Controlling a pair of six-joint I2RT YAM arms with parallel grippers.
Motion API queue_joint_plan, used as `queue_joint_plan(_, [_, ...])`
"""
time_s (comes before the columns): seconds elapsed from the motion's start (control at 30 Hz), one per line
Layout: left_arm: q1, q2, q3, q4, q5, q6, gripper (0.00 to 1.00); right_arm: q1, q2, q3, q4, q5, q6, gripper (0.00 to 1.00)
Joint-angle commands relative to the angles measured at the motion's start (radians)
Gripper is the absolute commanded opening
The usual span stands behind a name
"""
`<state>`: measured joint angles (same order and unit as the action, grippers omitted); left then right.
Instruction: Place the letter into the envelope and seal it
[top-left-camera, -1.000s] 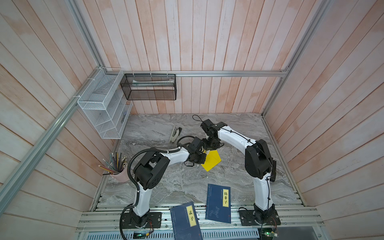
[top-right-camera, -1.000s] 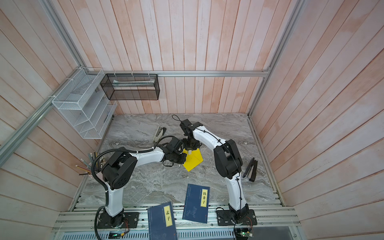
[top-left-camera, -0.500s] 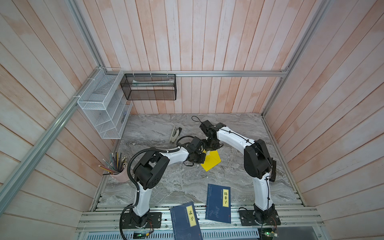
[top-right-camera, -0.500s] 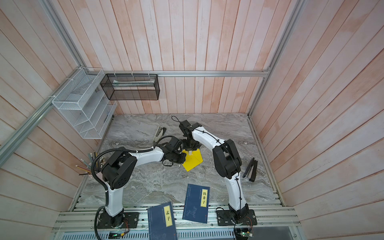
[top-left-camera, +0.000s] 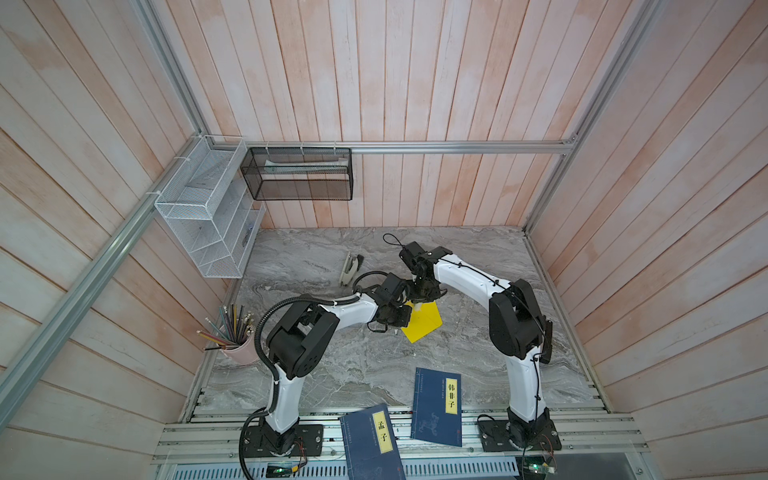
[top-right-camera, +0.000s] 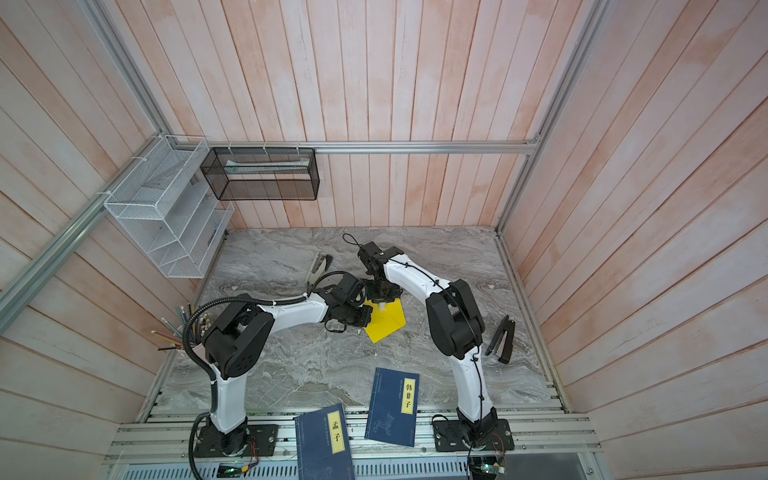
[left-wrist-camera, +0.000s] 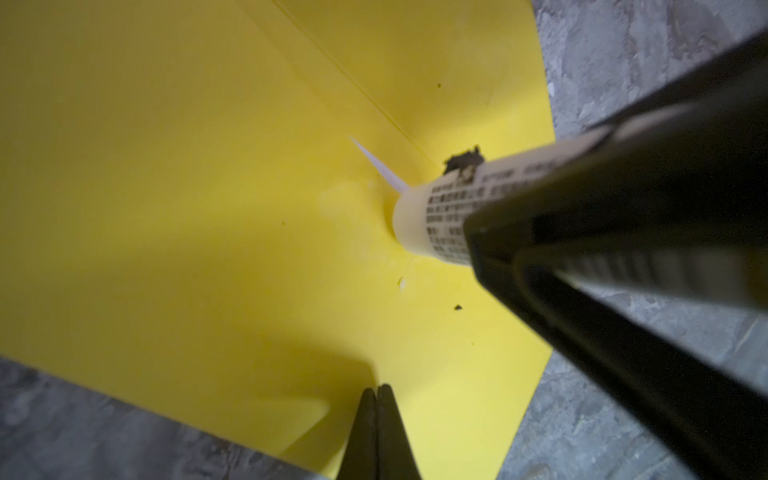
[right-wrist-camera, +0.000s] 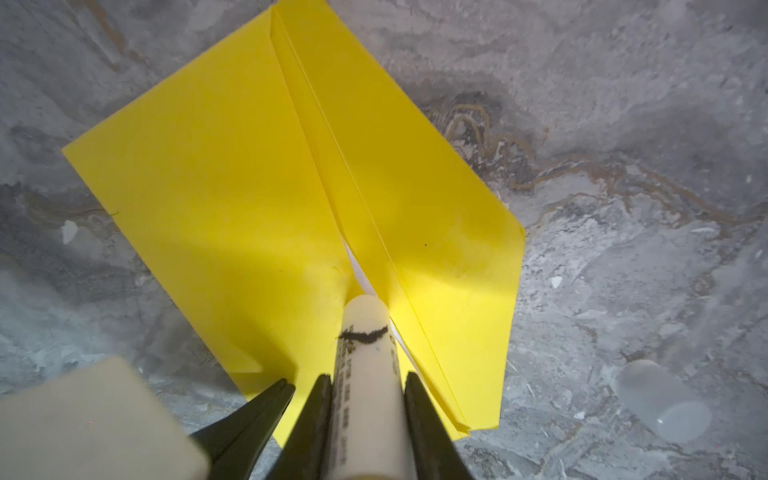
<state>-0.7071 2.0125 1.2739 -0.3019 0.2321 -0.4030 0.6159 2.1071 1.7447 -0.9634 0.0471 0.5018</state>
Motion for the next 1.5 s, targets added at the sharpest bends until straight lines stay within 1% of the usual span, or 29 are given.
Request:
queue_joint_plan(0.0, [0.008,0.056,-0.010,-0.083,-0.018,0.023,0.00,-0.016,-0.063,-0.011,-0.010,-0.056,-0.003,0.00])
queue_joint_plan(0.1, [0.008,0.057,-0.009,-0.082,-0.013,0.027,0.00,-0.025,-0.109,-0.016,0.024,-0.131,0.001,0.00])
queue_joint_plan(0.2, [0.008,0.055,-0.008,-0.082,-0.010,0.029,0.00,-0.028,-0.141,-0.009,0.037,-0.163,0.010,0.00])
queue_joint_plan(0.33, [0.008,0.053,-0.009,-0.084,-0.010,0.032,0.00,-0.028,-0.142,0.009,0.025,-0.155,0.020,0.00])
queue_joint_plan(0.5, [0.008,0.050,-0.008,-0.084,-0.010,0.029,0.00,-0.030,-0.111,-0.008,0.027,-0.133,0.032,0.00])
queue_joint_plan(1.1, [0.012,0.055,0.002,-0.090,-0.010,0.036,0.00,-0.026,-0.039,-0.115,0.136,-0.167,0.060,0.00])
queue_joint_plan(1.23, [0.012,0.056,0.004,-0.088,-0.007,0.034,0.00,-0.024,-0.023,-0.131,0.140,-0.145,0.060,0.00])
queue_joint_plan(1.47, [0.013,0.053,-0.002,-0.090,-0.008,0.035,0.00,-0.023,-0.027,-0.153,0.104,-0.039,0.055,0.00])
